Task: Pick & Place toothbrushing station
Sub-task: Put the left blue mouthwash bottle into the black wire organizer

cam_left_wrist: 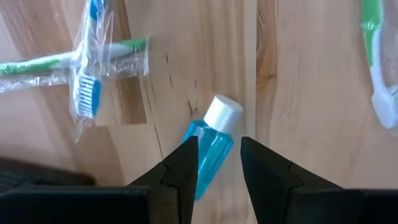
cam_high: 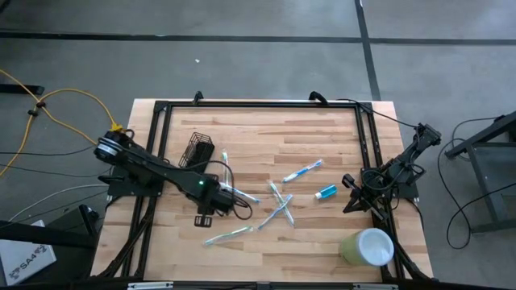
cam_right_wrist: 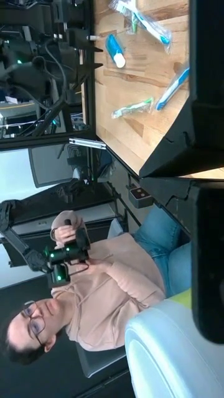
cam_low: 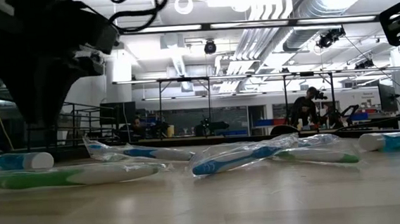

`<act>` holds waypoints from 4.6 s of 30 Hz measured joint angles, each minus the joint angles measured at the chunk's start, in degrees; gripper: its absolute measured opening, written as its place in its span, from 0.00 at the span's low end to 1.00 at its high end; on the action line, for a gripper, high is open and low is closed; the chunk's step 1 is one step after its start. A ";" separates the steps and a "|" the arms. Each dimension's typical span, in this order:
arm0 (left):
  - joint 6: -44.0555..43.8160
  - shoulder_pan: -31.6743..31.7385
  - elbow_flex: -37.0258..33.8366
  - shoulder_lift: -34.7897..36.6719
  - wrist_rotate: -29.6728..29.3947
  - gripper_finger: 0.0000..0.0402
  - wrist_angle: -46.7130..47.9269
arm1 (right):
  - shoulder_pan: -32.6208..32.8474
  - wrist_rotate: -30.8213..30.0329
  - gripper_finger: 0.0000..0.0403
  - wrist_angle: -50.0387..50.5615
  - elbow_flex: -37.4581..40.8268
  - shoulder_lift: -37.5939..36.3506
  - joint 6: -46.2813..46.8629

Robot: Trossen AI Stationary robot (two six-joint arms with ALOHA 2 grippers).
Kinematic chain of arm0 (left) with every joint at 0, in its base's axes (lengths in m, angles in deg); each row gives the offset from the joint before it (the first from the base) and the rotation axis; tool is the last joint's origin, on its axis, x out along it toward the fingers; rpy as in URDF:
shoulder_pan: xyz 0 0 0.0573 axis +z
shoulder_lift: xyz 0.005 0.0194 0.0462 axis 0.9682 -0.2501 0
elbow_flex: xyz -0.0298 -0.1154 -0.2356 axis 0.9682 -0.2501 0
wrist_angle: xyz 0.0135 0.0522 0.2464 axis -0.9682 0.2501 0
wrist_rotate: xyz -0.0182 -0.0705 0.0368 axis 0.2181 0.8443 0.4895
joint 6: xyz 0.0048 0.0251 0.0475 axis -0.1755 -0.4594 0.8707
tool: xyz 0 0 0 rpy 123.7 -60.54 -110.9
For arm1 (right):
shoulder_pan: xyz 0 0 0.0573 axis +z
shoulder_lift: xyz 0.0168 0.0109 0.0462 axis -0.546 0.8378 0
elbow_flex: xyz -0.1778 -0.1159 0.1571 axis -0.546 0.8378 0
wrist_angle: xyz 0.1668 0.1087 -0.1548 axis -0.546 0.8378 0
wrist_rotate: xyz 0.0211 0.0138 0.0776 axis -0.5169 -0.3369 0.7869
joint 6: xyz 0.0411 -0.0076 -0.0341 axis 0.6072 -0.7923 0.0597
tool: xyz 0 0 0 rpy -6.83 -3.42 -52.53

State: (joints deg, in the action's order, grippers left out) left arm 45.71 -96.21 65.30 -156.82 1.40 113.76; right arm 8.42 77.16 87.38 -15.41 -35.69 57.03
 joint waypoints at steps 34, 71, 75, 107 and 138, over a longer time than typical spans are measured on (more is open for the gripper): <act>9.63 1.34 22.08 -22.82 3.74 0.29 17.40 | -0.01 -0.02 0.00 0.00 0.00 0.00 0.00; 12.06 1.29 22.82 -25.86 6.40 0.43 16.56 | -0.02 -0.02 0.00 0.01 0.00 0.00 0.00; 11.83 1.27 22.82 -25.86 6.06 0.43 15.57 | -0.02 -0.02 0.00 0.02 0.00 0.00 0.00; 15.59 0.20 22.58 -28.86 3.21 0.43 16.36 | 0.00 0.00 0.00 0.02 -0.02 0.00 -0.02; 15.10 0.20 20.85 -28.86 1.64 0.42 17.68 | -0.02 -0.02 0.00 0.02 -0.02 -0.01 -0.01</act>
State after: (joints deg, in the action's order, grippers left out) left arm 60.81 -96.01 86.15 -185.68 3.03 131.44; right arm 8.40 77.14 87.39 -15.43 -35.70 57.03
